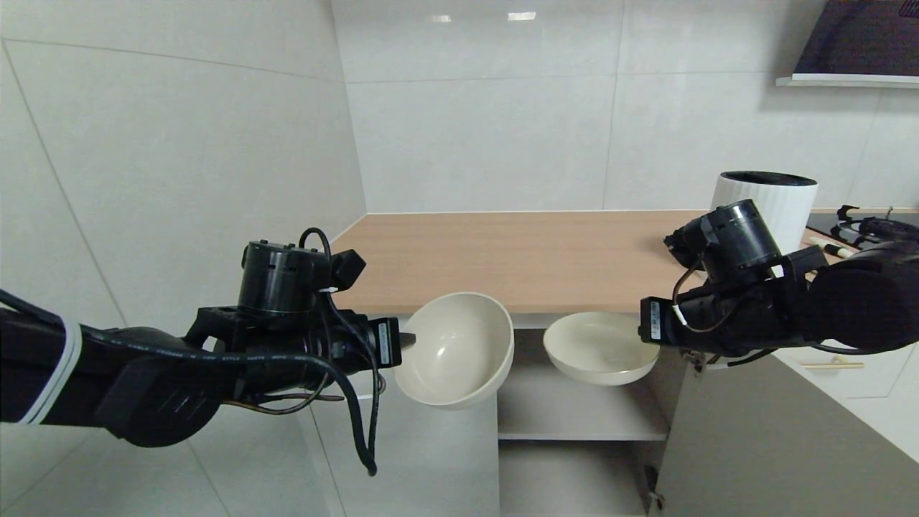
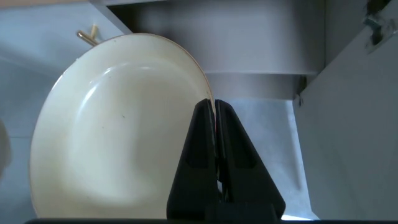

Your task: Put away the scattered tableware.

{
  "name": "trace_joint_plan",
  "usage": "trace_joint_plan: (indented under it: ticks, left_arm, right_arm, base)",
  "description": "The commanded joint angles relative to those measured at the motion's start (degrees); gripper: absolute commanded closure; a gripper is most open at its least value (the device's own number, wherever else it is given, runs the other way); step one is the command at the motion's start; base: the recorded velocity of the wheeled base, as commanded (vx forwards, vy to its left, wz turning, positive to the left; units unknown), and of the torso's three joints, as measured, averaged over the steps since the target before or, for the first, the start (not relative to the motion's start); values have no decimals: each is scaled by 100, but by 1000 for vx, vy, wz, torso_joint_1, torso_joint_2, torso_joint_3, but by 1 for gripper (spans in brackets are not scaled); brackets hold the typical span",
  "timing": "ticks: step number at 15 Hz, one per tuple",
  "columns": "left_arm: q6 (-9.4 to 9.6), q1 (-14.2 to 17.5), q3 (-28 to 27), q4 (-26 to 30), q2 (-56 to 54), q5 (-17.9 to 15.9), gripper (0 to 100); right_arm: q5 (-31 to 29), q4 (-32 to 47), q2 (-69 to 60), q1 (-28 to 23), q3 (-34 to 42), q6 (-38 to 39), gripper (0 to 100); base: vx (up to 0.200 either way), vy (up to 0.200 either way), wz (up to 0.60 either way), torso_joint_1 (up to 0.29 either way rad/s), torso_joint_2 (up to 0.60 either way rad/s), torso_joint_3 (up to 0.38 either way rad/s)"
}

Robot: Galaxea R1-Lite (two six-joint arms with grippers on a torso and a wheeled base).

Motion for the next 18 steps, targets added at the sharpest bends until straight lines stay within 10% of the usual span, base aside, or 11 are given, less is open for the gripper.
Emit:
trace_joint_plan:
  ticks: [1,18]
  left_arm:
    - [-1,-5,-1,-15,52,1,100]
    - [16,-5,-18,-15,140,1,100]
  right_arm:
    - [-1,6,111,-2,-3,-1,100]
    - [-19,6,269,-11,-3,-1,100]
  base:
    - [0,0,0,-129,315,188]
    - [0,0,0,-121,353,225]
